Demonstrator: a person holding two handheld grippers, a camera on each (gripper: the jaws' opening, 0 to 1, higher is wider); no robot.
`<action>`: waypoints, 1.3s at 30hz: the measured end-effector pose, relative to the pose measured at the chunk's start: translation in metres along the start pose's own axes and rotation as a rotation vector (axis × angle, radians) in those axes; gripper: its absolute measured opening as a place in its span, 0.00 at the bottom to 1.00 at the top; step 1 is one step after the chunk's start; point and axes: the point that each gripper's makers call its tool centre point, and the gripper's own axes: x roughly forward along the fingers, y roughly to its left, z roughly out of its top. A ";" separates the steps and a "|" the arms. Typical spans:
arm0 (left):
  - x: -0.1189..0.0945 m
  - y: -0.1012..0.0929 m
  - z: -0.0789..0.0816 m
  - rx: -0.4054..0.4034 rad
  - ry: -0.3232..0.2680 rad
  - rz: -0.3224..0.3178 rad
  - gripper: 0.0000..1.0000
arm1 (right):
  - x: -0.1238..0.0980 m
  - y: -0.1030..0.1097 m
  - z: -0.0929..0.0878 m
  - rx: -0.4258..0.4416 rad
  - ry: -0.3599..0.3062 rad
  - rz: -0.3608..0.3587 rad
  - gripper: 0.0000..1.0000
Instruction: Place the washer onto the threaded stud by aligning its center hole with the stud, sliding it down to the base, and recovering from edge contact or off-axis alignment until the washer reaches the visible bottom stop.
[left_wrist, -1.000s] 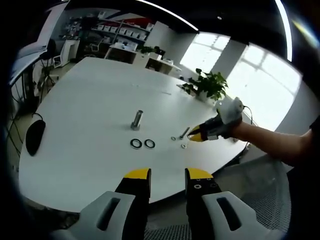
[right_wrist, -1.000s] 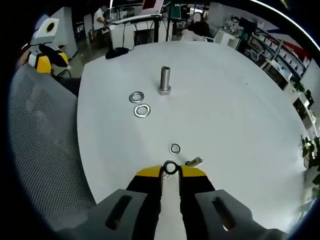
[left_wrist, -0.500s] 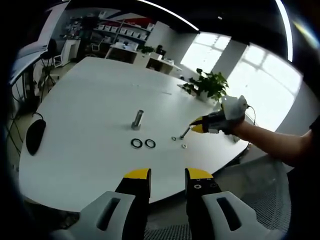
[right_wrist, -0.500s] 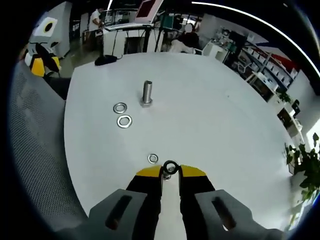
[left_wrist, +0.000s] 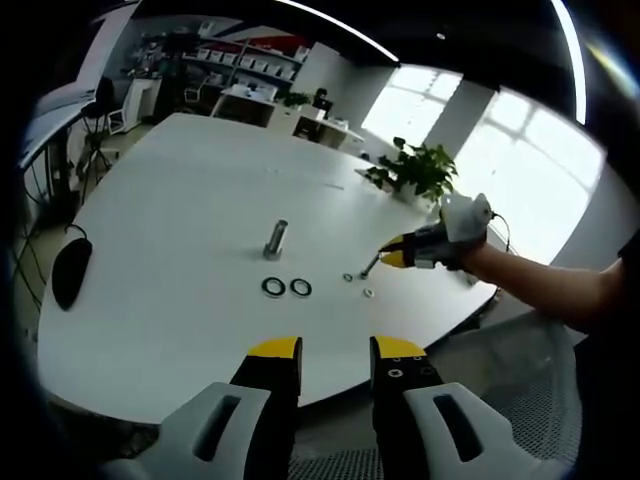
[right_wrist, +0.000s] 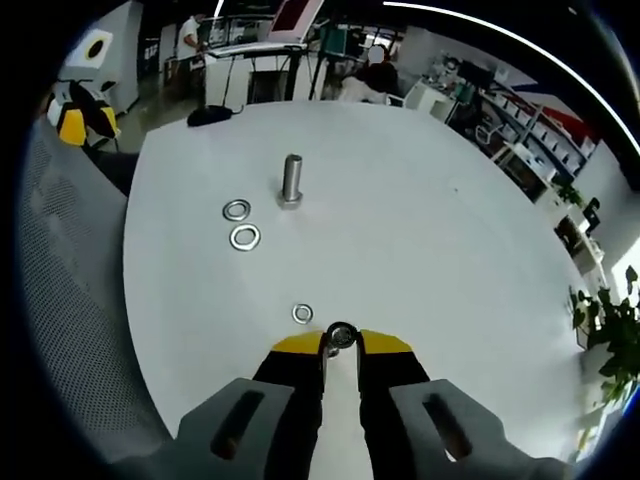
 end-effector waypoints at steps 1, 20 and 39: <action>0.000 0.000 0.000 0.000 0.000 0.000 0.25 | 0.001 -0.001 -0.001 0.001 0.000 -0.001 0.13; 0.001 -0.001 -0.001 0.004 0.009 -0.002 0.25 | -0.015 -0.003 0.009 -0.049 0.027 0.059 0.13; 0.000 -0.002 0.000 0.008 -0.002 -0.011 0.27 | -0.045 -0.024 0.040 -0.216 0.069 0.134 0.13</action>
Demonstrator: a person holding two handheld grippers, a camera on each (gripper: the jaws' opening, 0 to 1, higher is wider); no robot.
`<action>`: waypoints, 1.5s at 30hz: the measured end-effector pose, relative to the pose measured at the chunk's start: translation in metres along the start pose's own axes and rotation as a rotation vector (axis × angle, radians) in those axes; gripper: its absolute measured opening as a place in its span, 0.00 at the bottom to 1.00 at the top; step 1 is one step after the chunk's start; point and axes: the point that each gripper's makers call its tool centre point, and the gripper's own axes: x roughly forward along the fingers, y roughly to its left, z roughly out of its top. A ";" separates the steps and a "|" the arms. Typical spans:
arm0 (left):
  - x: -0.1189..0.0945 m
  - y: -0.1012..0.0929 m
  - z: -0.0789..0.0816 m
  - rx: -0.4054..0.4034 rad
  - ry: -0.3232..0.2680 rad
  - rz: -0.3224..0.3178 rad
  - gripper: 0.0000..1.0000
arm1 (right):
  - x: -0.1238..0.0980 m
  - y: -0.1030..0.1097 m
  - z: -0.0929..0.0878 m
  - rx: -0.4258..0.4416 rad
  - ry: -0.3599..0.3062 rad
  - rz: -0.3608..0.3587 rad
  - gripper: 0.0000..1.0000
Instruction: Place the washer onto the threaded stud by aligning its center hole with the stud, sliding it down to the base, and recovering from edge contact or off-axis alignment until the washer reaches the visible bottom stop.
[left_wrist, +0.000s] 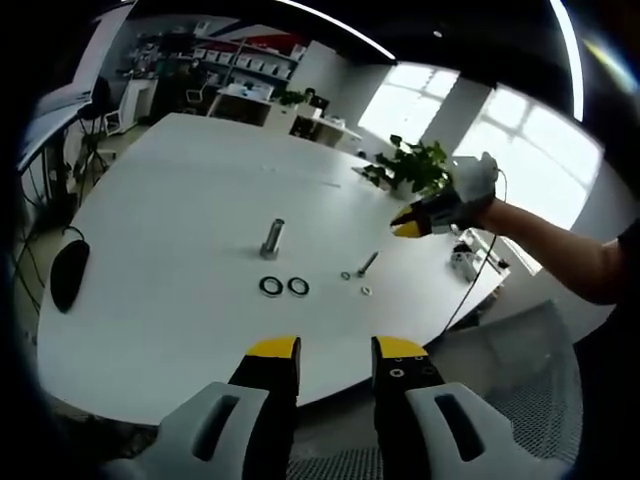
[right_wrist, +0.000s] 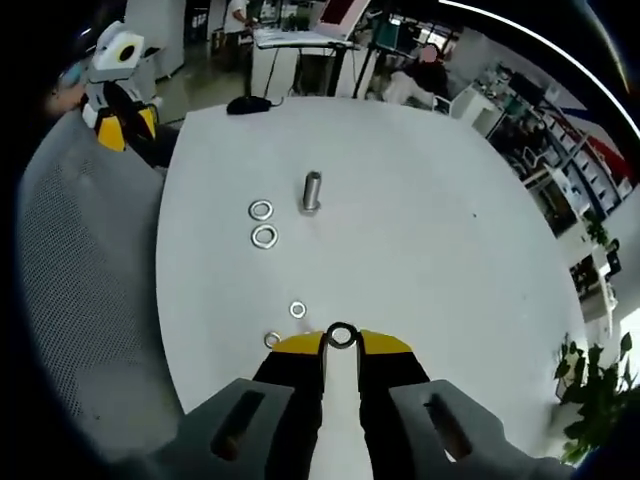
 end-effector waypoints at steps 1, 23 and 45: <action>0.000 0.000 0.000 0.000 0.000 -0.002 0.27 | -0.003 -0.001 0.003 -0.010 0.005 0.002 0.13; 0.002 0.000 -0.003 0.031 0.024 0.002 0.25 | 0.031 0.026 -0.024 -0.261 0.228 0.226 0.13; 0.002 0.002 0.000 0.013 0.009 0.003 0.25 | 0.058 0.031 -0.035 -0.325 0.315 0.297 0.13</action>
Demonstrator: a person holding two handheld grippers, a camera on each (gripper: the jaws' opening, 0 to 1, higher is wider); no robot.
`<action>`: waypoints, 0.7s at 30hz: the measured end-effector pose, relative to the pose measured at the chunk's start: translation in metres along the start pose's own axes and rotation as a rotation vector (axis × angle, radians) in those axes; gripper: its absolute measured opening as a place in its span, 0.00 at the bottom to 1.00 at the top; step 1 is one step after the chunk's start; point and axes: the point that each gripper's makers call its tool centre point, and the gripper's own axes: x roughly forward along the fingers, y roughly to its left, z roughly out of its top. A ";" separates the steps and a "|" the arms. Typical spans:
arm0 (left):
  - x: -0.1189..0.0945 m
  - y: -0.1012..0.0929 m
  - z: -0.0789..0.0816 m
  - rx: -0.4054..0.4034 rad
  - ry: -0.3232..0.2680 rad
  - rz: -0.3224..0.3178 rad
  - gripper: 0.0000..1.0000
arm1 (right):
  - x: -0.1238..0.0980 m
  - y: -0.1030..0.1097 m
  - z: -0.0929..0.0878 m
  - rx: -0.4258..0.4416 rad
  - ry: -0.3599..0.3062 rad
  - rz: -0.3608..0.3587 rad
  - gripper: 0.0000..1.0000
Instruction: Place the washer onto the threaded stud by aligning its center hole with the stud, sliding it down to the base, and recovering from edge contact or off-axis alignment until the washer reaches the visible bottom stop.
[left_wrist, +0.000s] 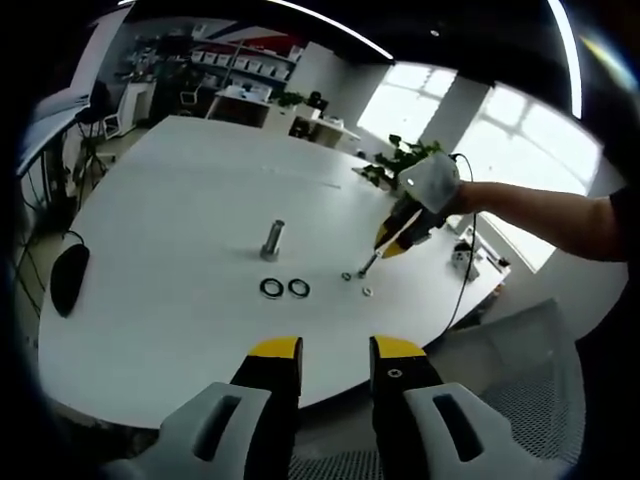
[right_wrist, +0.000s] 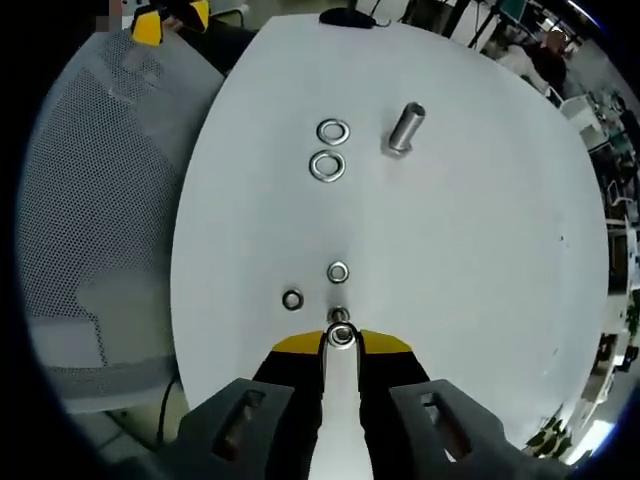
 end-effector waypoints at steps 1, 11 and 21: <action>0.000 0.000 0.000 -0.003 0.000 0.002 0.25 | 0.001 0.000 -0.001 -0.001 0.005 0.002 0.13; 0.000 0.001 -0.002 -0.007 0.010 0.005 0.25 | 0.018 0.003 -0.006 0.007 0.031 0.015 0.13; 0.000 0.002 -0.003 -0.008 0.018 0.009 0.25 | 0.034 0.004 -0.012 0.026 0.041 0.027 0.13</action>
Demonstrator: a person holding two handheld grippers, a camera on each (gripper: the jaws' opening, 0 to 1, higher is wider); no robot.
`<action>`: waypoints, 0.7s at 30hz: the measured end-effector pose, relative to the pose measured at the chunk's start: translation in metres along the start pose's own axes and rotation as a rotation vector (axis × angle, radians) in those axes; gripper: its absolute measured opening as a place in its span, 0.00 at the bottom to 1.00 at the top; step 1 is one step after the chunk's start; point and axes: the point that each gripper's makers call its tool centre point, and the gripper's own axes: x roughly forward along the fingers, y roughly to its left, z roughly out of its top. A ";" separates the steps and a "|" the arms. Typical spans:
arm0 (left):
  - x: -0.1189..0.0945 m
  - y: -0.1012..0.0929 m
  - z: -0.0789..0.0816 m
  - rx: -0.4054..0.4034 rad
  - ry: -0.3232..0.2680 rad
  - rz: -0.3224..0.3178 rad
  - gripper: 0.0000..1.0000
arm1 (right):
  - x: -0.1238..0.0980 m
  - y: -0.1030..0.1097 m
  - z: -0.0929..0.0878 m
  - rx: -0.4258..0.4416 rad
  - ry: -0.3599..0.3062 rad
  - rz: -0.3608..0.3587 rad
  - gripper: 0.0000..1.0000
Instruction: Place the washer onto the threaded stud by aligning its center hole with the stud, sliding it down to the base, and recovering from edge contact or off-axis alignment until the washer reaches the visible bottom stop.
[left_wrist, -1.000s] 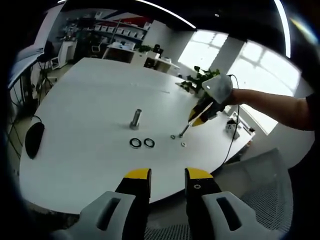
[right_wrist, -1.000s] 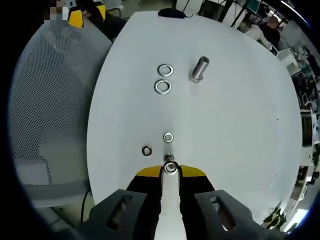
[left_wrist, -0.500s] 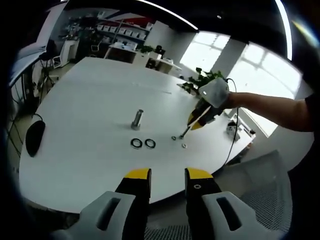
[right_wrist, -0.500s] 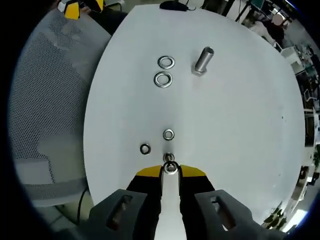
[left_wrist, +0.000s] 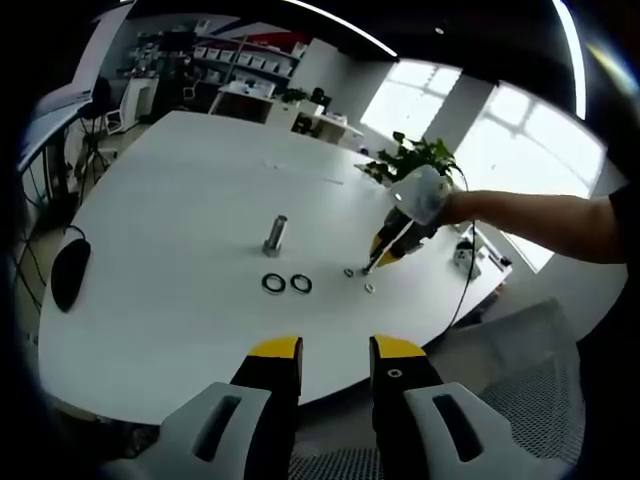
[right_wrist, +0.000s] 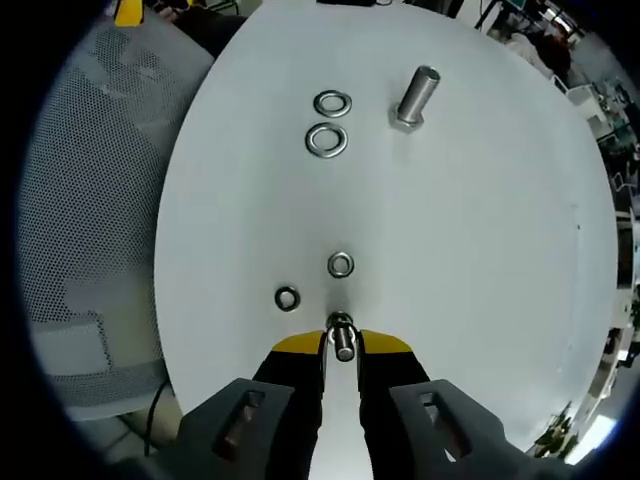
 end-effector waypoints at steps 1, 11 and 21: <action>0.000 0.000 0.000 0.000 0.000 0.000 0.25 | 0.001 0.000 -0.001 0.001 0.001 0.001 0.13; 0.001 -0.001 -0.002 0.005 0.009 0.000 0.25 | 0.011 0.001 -0.004 0.003 0.020 0.011 0.13; 0.001 0.000 -0.002 0.001 0.009 0.003 0.25 | 0.017 0.001 -0.003 0.018 0.024 0.020 0.13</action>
